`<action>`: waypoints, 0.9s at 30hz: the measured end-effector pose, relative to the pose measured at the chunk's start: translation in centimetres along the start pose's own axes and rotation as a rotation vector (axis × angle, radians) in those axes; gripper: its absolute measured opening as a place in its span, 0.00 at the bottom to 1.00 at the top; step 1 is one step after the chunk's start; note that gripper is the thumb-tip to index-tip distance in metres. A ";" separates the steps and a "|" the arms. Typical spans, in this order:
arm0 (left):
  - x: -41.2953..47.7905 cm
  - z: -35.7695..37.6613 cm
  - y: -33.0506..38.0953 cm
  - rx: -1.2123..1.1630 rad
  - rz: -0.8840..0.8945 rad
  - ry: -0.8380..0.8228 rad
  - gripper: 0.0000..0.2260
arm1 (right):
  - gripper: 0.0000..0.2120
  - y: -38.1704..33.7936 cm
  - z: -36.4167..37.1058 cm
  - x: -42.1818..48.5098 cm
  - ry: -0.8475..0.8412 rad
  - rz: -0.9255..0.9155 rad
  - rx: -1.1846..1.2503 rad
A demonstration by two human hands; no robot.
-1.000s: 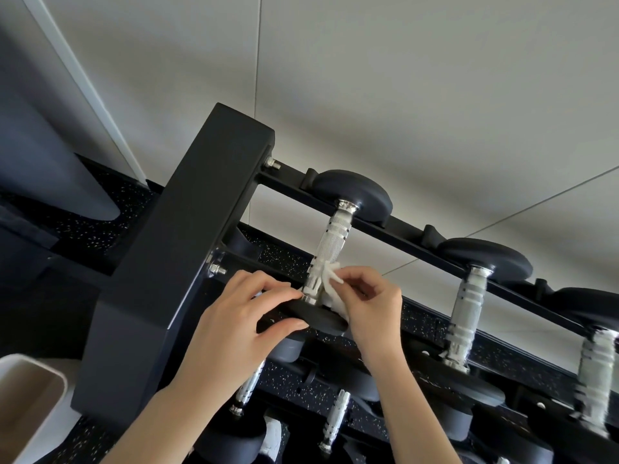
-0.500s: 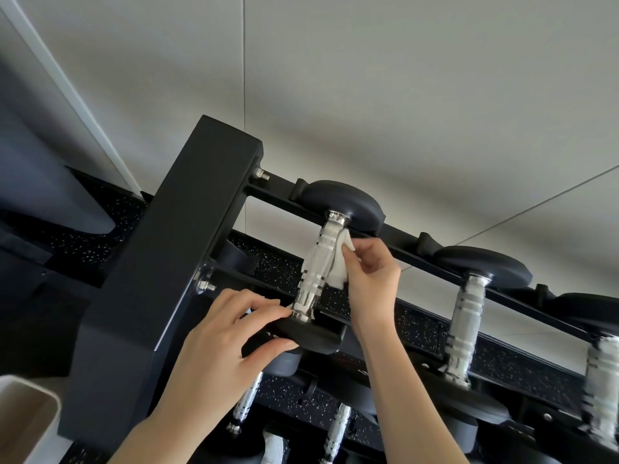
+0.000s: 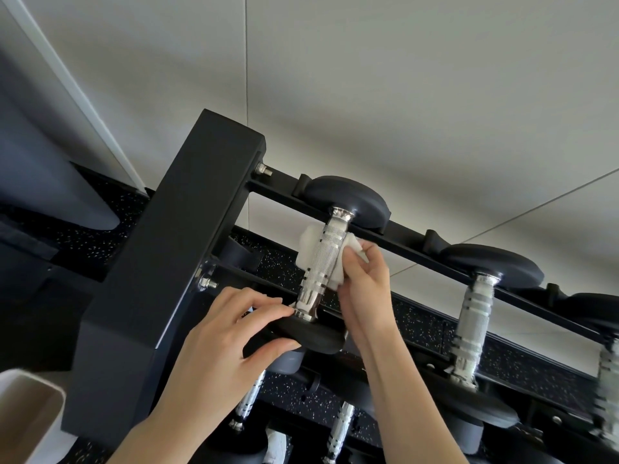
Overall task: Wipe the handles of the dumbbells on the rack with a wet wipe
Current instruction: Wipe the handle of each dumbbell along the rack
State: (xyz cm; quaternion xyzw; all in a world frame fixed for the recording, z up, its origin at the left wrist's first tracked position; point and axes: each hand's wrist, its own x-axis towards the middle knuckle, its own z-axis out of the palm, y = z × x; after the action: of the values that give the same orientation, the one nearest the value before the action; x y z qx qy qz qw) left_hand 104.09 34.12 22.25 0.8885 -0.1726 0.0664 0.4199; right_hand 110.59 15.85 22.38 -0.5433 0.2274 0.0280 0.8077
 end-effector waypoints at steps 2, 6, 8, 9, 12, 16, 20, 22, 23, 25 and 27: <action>0.0 0.0 0.0 0.006 0.004 0.002 0.13 | 0.04 -0.6 0.4 1.0 -0.033 0.011 0.096; -0.1 0.1 0.0 0.005 0.011 0.011 0.13 | 0.07 -0.6 0.2 1.4 -0.085 0.052 0.145; -0.1 0.1 0.0 0.004 0.005 0.009 0.13 | 0.07 -0.3 -0.2 0.8 -0.113 0.081 0.098; -0.1 0.1 0.0 0.005 0.003 0.008 0.13 | 0.06 -0.1 -0.4 0.4 -0.128 0.097 0.074; 0.0 0.1 0.1 0.005 0.007 0.006 0.13 | 0.03 0.4 -1.0 -1.1 -0.175 0.148 0.016; 0.0 0.0 0.1 0.004 0.009 0.008 0.14 | 0.03 0.7 -1.7 -2.5 -0.200 0.188 -0.176; 0.0 0.2 -0.1 -0.014 0.013 -0.001 0.13 | 0.02 0.5 -2.1 -3.6 -0.199 0.075 -0.492; -0.1 0.2 -0.3 -0.034 0.000 -0.013 0.14 | 0.02 0.1 -2.1 -4.0 -0.207 -0.039 -0.676; 0.0 0.2 -0.3 -0.044 -0.010 -0.019 0.15 | 0.04 0.0 -2.2 -4.2 -0.211 -0.087 -0.742; 0.1 0.1 -0.4 -0.078 -0.036 -0.033 0.15 | 0.06 -0.3 -2.1 -4.7 -0.198 -0.154 -0.810; 0.3 -0.1 -0.6 -0.143 -0.074 -0.045 0.16 | 0.06 -0.5 -2.1 -5.1 -0.175 -0.237 -0.873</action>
State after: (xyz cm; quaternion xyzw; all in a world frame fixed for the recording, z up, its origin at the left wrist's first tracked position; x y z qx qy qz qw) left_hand 104.53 34.42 21.95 0.8632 -0.1534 0.0185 0.4806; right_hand 105.48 14.86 24.19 -0.8505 0.0615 0.0744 0.5170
